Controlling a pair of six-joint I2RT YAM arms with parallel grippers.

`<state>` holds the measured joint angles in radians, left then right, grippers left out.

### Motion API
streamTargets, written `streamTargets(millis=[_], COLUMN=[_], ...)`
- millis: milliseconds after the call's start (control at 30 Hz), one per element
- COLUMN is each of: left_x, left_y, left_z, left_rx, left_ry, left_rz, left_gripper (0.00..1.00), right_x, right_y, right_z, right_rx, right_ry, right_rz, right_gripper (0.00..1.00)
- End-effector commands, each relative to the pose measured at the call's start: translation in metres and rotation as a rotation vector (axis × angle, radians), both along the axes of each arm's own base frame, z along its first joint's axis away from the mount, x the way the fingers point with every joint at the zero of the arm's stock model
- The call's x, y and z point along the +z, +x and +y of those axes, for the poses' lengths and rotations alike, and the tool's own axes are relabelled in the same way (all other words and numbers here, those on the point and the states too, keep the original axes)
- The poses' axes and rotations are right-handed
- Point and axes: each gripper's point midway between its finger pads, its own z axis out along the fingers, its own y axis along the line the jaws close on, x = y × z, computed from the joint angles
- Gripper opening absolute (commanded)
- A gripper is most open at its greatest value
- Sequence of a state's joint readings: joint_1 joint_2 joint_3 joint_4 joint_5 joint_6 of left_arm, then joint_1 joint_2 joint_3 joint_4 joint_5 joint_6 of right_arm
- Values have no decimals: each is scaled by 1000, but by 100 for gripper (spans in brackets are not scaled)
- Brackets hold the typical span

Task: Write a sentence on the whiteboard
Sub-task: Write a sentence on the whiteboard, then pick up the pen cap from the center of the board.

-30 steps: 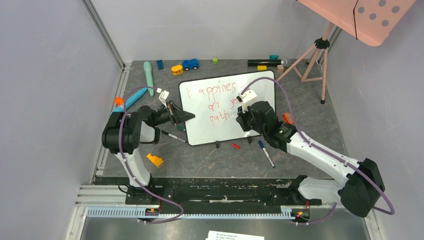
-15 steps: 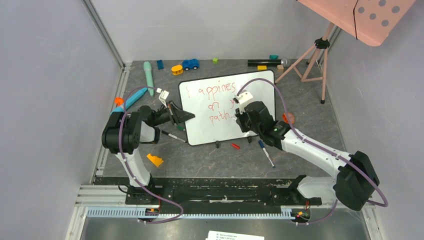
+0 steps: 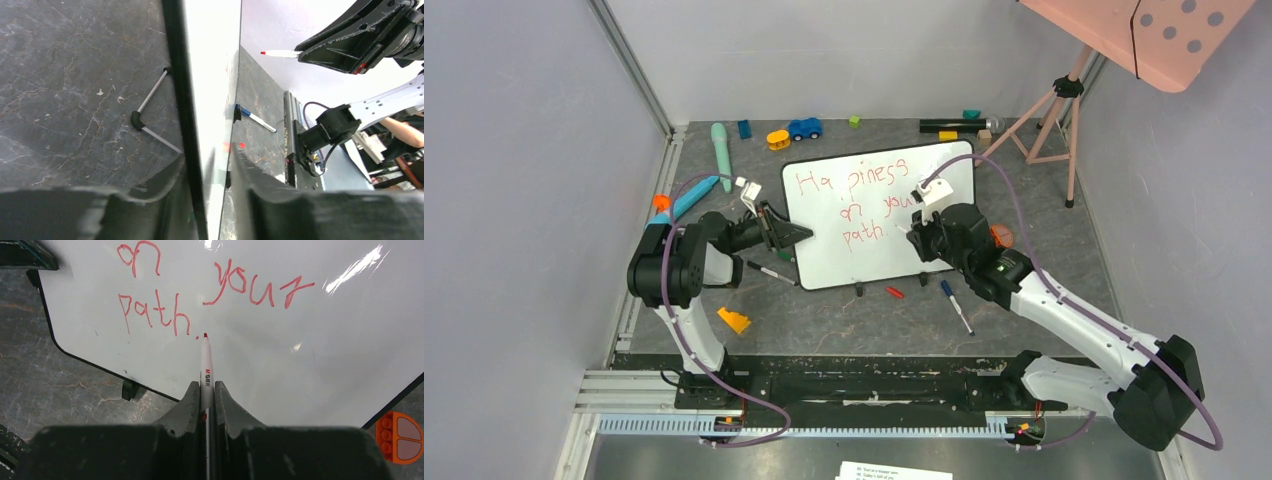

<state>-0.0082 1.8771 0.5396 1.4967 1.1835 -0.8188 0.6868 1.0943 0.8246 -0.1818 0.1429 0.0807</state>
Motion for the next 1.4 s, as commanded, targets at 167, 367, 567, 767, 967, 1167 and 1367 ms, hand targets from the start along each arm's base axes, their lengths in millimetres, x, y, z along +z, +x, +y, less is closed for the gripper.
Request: streamTargets(millis=[167, 367, 567, 767, 967, 1167, 1367], left_x=[21, 31, 41, 59, 78, 108, 132], left_y=[-2, -1, 4, 3, -7, -24, -26], left_z=[3, 14, 35, 54, 64, 66, 99], left_rx=[16, 83, 232, 354, 390, 427, 734], left_ry=[20, 9, -19, -63, -84, -99, -63], left_rz=[-158, -164, -151, -147, -156, -192, -142], left_gripper=[85, 100, 100, 100, 100, 100, 100], right_x=[7, 16, 31, 49, 53, 57, 62], right_y=[-5, -8, -10, -13, -15, -17, -19], right_z=[-4, -10, -19, -26, -28, -29, -30], right_rx=[10, 8, -11, -22, -22, -19, -20], right_ry=[23, 37, 50, 69, 70, 81, 95], right_rz=[-27, -54, -96, -143, -149, -157, -168], right_gripper=[0, 0, 0, 0, 0, 0, 0])
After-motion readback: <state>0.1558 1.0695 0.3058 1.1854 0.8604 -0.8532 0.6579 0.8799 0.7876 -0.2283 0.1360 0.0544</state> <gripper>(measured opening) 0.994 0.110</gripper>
